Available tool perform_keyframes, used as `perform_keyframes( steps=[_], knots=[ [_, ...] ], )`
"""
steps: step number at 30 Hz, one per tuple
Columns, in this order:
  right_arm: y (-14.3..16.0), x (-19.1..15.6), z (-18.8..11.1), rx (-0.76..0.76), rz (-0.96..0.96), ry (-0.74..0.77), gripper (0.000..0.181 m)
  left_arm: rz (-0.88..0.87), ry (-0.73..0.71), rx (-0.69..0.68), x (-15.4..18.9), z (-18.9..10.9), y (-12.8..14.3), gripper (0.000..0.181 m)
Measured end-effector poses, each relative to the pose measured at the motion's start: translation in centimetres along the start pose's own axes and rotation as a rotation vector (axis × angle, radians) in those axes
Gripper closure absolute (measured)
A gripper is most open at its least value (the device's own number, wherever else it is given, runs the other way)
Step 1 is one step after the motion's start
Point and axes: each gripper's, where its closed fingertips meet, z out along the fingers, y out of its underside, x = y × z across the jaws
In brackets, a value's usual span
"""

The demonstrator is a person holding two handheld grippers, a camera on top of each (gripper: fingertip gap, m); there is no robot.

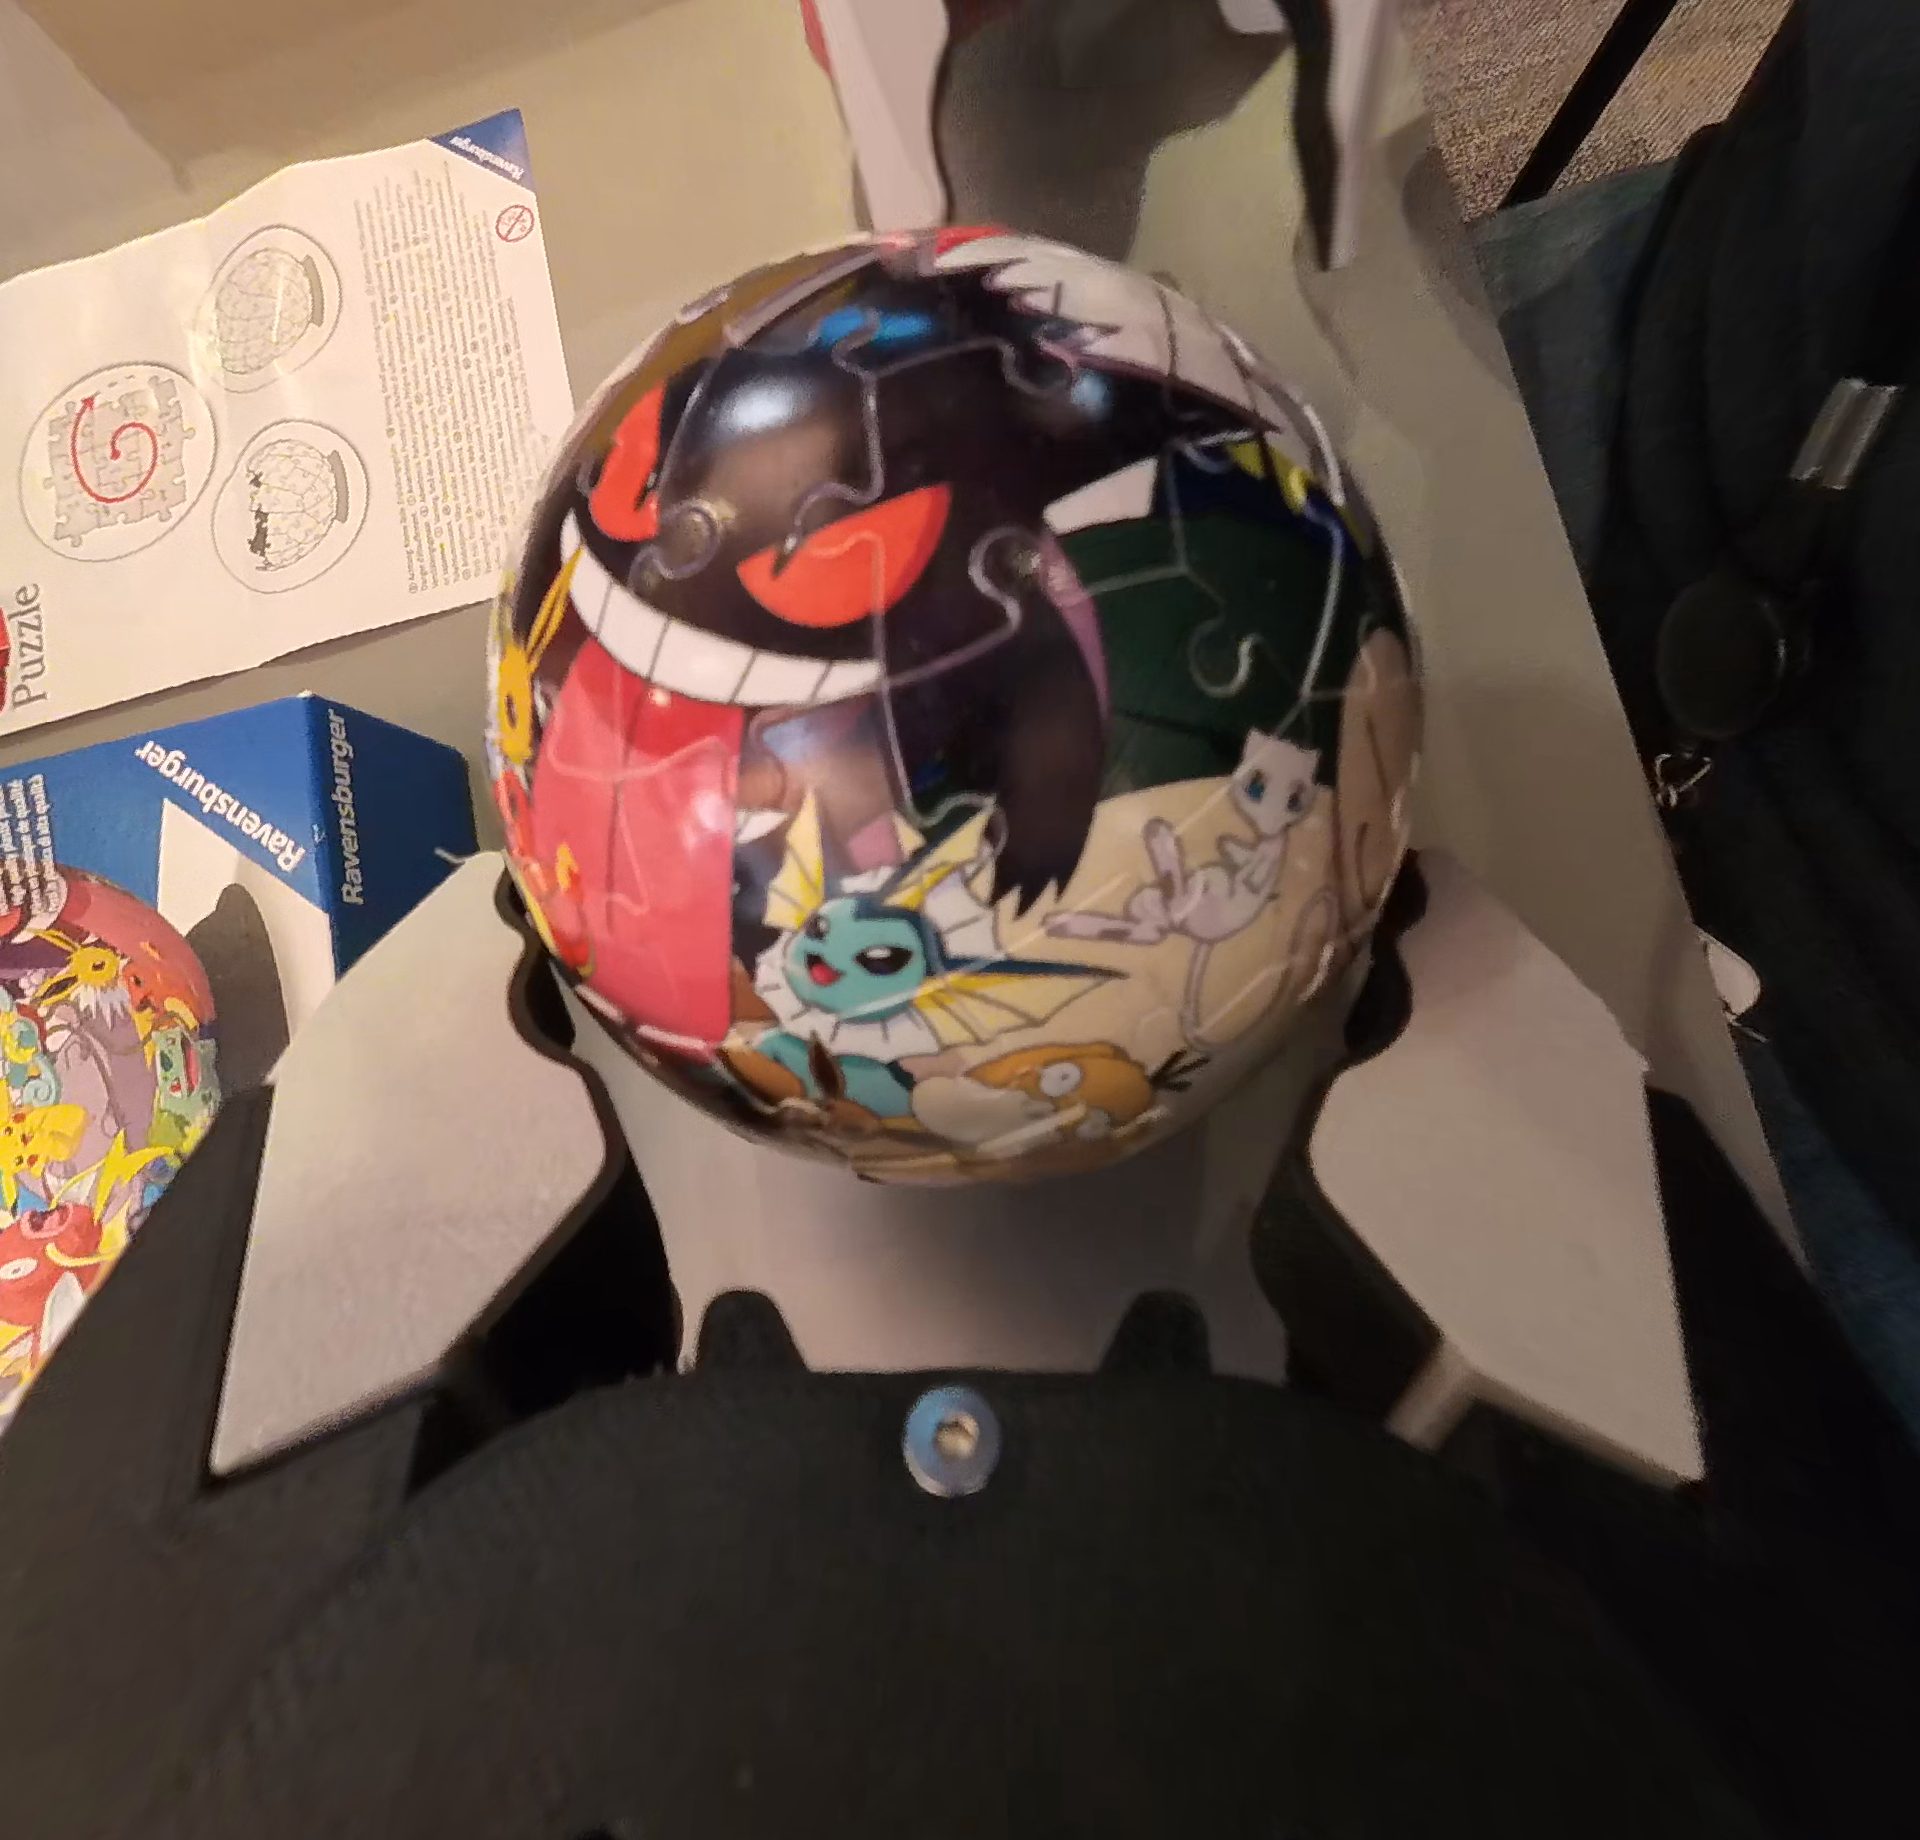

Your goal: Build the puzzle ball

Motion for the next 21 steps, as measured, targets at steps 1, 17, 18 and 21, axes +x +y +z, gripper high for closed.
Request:
perform_keyframes(
  steps=[1, 17, 18, 21],
  knots=[
    [0.6, 0.5, -0.2, -0.013, 0.022, 0.028, 0.118, -0.003, 0.0, 0.002, 0.1, 0.0, 0.0, 0.037],
    [1.7, 2.6, 2.4, -0.062, 0.11, 0.015, 0.164, -0.027, -0.027, 0.031, 0.2, -0.1, -0.1, 0.037],
    [1.7, 2.6, 2.4, -0.062, 0.114, 0.021, 0.165, -0.026, -0.029, 0.032, 0.2, -0.1, -0.1, 0.037],
    [1.4, 2.3, 2.7, -0.057, 0.126, 0.023, 0.166, -0.033, -0.031, 0.043, 0.1, -0.1, -0.1, 0.038]
  ],
)
